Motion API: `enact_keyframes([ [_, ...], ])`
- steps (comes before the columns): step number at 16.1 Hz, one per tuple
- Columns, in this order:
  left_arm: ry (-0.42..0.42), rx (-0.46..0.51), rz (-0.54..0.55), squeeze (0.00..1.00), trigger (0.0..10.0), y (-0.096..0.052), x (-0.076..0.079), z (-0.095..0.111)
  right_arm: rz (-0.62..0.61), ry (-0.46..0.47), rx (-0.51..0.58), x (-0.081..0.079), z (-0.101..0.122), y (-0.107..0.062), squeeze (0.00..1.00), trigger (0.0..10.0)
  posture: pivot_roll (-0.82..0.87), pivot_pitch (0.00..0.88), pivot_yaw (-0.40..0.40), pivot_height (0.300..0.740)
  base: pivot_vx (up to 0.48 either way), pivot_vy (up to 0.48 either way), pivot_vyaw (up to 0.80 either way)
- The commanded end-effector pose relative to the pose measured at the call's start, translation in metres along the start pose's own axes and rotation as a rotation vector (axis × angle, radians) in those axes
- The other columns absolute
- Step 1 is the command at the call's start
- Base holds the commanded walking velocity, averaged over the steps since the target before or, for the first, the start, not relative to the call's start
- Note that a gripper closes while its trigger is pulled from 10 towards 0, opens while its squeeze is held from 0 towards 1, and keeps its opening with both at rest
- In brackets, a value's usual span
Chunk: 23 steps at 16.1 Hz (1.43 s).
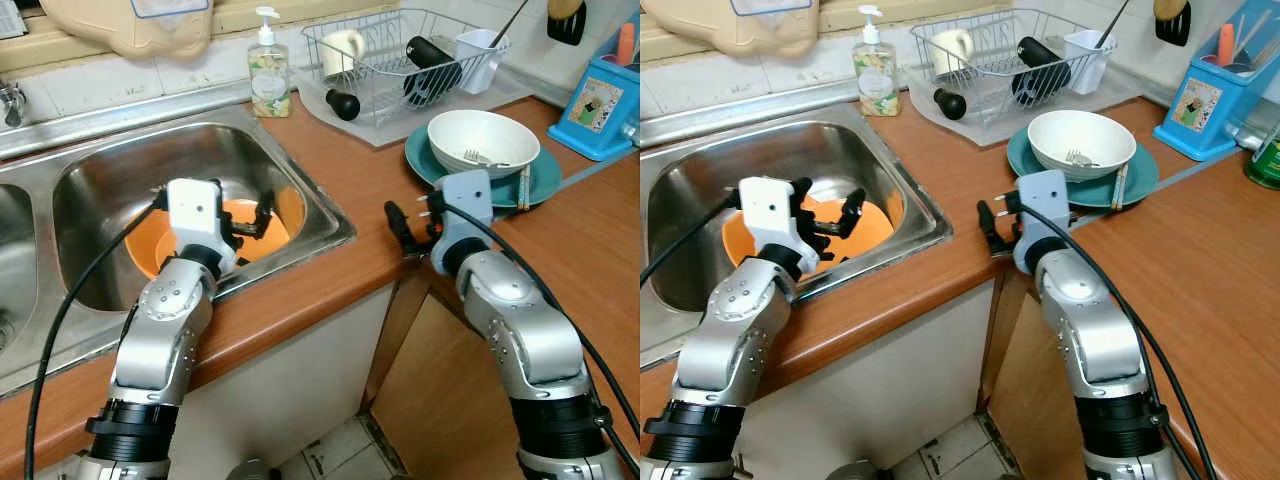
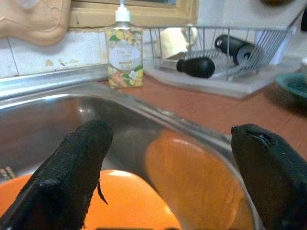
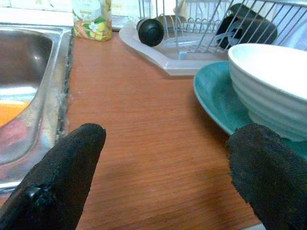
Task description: Kitchen organization
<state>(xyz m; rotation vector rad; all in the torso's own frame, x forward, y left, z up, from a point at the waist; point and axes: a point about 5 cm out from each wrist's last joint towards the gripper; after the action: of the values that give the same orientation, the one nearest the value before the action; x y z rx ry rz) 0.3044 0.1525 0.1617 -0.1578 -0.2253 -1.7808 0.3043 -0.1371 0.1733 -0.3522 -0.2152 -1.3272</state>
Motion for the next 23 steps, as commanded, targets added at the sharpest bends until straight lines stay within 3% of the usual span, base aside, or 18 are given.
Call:
enact_keyframes([
  [1,0.042,-0.024,-0.008,0.0,10.0,-0.003,0.002,-0.002,-0.01,-0.009,0.006,0.004,0.001,0.001,1.0,10.0,-0.03,0.0,0.045,0.74,0.0,0.0,0.0],
  [4,0.1,-0.054,-0.031,0.0,10.0,-0.013,0.001,-0.004,0.006,-0.04,-0.028,0.012,-0.003,0.007,1.0,10.0,-0.02,0.0,0.02,0.74,0.0,0.0,0.0],
  [6,0.179,-0.086,-0.063,0.0,10.0,-0.02,-0.003,-0.005,0.056,-0.064,-0.085,0.018,-0.004,0.02,1.0,10.0,-0.01,0.0,0.006,0.74,0.0,0.0,0.0],
  [10,0.246,-0.113,-0.152,0.0,10.0,-0.027,-0.003,-0.003,0.079,-0.076,-0.123,0.024,-0.002,0.037,1.0,10.0,-0.01,0.0,-0.005,0.74,0.0,0.0,0.0],
  [11,0.261,-0.116,-0.17,0.0,10.0,-0.028,-0.005,-0.002,0.081,-0.072,-0.134,0.026,-0.003,0.042,0.79,10.0,-0.01,0.0,-0.005,0.74,0.0,0.0,0.0],
  [12,0.288,-0.124,-0.191,0.0,10.0,-0.03,-0.009,0.002,0.111,-0.058,-0.162,0.029,-0.004,0.053,0.0,10.0,-0.01,0.0,-0.003,0.74,0.0,0.0,0.0],
  [15,0.319,-0.141,-0.226,0.0,10.0,-0.031,-0.012,0.006,0.101,-0.039,-0.175,0.039,0.0,0.066,0.0,10.0,0.0,0.0,-0.003,0.74,0.0,0.0,0.0],
  [18,0.308,-0.167,-0.328,0.0,10.0,-0.035,-0.003,0.007,0.097,0.016,-0.207,0.047,0.002,0.077,0.0,10.0,0.0,0.0,-0.002,0.74,0.0,0.0,0.0],
  [23,0.299,-0.179,-0.377,0.0,10.0,-0.037,0.001,0.009,0.179,0.193,-0.279,0.048,0.0,0.087,0.0,10.0,0.0,0.0,-0.01,0.74,0.0,0.0,0.0],
])
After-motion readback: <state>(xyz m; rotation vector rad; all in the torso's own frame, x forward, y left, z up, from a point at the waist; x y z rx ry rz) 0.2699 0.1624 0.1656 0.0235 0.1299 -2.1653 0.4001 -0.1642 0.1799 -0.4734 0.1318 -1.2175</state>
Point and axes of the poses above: a point about 5 cm out from each wrist's last joint towards the gripper, its own y axis pointing out of the wrist towards the gripper, its own z axis along the axis of the wrist's last joint, x = y × z, and after that the axes turned 15 degrees about -y, right-handed
